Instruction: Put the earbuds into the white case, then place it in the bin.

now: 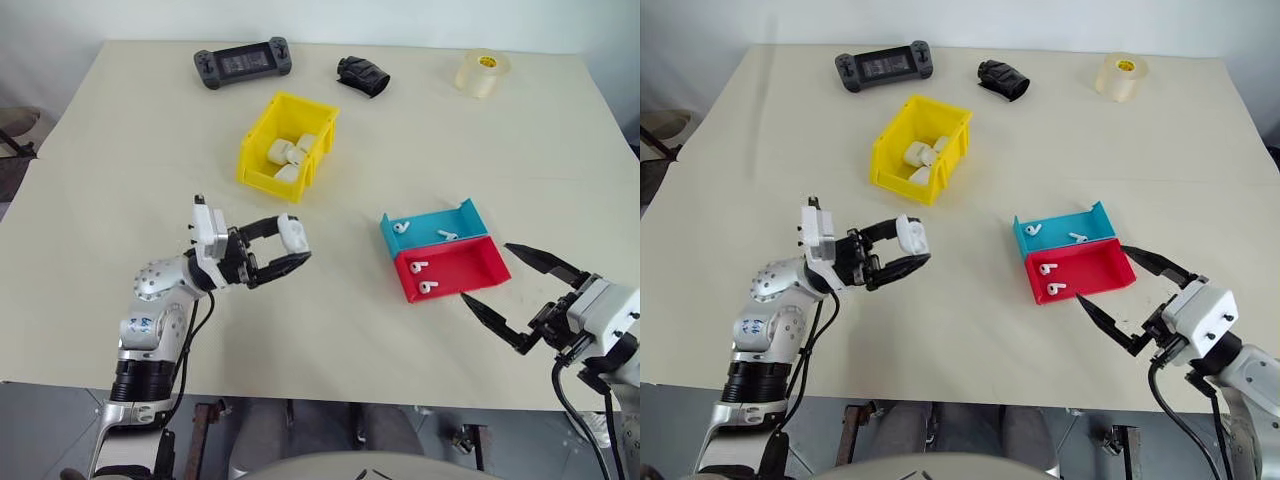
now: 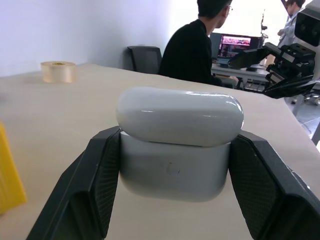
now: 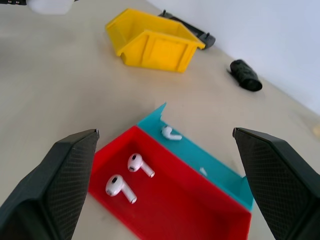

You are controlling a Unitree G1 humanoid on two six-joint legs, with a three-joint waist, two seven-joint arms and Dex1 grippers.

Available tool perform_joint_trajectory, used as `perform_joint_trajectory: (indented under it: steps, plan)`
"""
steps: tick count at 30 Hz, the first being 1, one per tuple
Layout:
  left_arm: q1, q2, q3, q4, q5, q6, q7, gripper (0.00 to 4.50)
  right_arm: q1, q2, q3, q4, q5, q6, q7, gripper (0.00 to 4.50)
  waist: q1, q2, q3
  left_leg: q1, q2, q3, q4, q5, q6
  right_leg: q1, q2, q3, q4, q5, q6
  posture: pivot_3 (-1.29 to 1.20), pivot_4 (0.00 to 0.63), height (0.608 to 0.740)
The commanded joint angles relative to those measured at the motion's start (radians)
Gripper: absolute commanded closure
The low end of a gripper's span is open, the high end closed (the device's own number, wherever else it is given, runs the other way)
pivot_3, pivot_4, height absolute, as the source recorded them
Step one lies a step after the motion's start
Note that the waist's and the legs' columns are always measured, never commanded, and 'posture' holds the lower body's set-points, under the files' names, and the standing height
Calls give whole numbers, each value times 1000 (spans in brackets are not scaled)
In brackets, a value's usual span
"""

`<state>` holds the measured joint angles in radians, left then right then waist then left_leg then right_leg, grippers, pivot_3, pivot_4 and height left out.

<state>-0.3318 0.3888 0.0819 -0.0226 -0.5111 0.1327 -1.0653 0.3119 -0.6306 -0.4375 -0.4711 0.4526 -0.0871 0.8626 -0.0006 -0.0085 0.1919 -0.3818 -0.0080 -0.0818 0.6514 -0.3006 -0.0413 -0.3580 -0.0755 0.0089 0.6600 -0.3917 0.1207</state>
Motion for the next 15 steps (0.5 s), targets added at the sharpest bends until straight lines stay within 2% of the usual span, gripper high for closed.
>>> perform_joint_trajectory:
  steps: [1,4,7,15]
  plan:
    - [-10,6,-14,-34,-36,-30,-65,1689,-4,-18,-3,-27,27,-11,26,0,0,0,0,0,0,0,0,0,0,0,0,0,0,0,0,0,150,740]
    - [-22,-2,-30,-42,-43,-38,-92,1689,-2,-35,-22,-26,36,-7,48,0,2,0,0,0,0,0,0,0,0,0,0,0,0,0,0,0,150,740]
    - [-33,-56,-63,-64,-64,-30,-87,1689,15,-72,-78,8,42,-17,91,0,5,0,0,0,0,0,0,0,0,1,0,0,-1,0,0,0,150,740]
    - [45,-155,-139,-68,-34,-77,-74,1689,72,-121,-162,146,16,-70,188,0,3,0,0,1,1,3,0,-1,1,1,1,1,-1,0,1,0,150,740]
